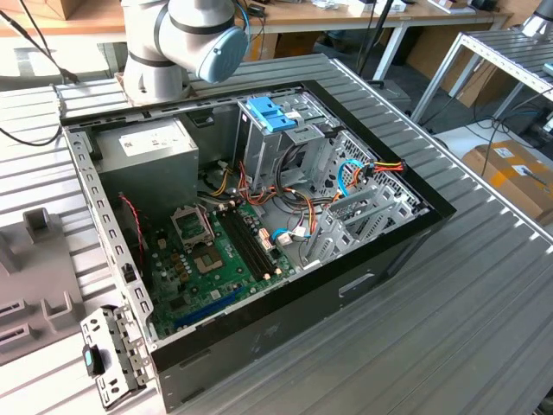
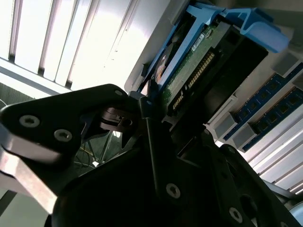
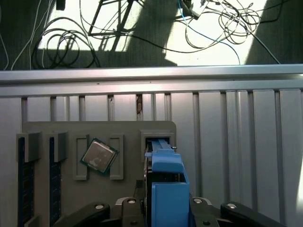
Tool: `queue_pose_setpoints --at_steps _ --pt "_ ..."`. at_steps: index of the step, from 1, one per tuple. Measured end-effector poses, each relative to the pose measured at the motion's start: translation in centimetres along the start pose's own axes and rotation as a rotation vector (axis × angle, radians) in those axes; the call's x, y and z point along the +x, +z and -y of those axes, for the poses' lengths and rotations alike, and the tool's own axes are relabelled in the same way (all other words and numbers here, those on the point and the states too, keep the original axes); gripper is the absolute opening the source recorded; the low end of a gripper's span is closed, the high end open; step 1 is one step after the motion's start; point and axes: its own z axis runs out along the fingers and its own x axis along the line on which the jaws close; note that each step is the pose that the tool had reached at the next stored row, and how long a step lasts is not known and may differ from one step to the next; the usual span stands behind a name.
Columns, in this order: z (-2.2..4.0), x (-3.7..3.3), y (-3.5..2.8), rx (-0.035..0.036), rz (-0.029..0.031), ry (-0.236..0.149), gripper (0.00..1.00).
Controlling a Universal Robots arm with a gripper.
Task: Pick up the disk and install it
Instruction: 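Pick up the disk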
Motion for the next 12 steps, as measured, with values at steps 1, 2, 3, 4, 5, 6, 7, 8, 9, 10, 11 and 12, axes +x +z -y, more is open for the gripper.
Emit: queue_pose_setpoints --at_steps 1,2,3,4,5,6,7,8,9,10,11,12 --pt "0.02 0.0 0.0 0.0 0.0 0.0 0.36" --pt "0.02 0.0 0.0 0.0 0.0 0.0 0.36" --pt "0.02 0.0 0.0 0.0 0.0 0.0 0.36" --pt "0.03 0.0 0.0 0.0 0.0 0.0 0.36" --pt "0.03 0.0 -0.01 0.0 0.0 0.0 0.36" --pt "0.03 0.0 -0.02 0.0001 0.0001 0.0 0.36" --pt "0.03 0.0 -0.05 0.0001 0.0003 0.0 0.36" --pt "0.03 0.0 -0.11 -0.0002 0.0005 0.0 0.36" --pt "0.02 0.0 -0.18 -0.0002 0.0011 0.0 0.36" --pt "0.02 -0.01 -0.26 0.0 0.0017 0.0 0.36" --pt "0.01 -0.01 -0.36 -0.0001 0.0023 0.0 0.36" --pt "0.01 -0.01 -0.46 -0.0002 0.0028 0.0 0.36"
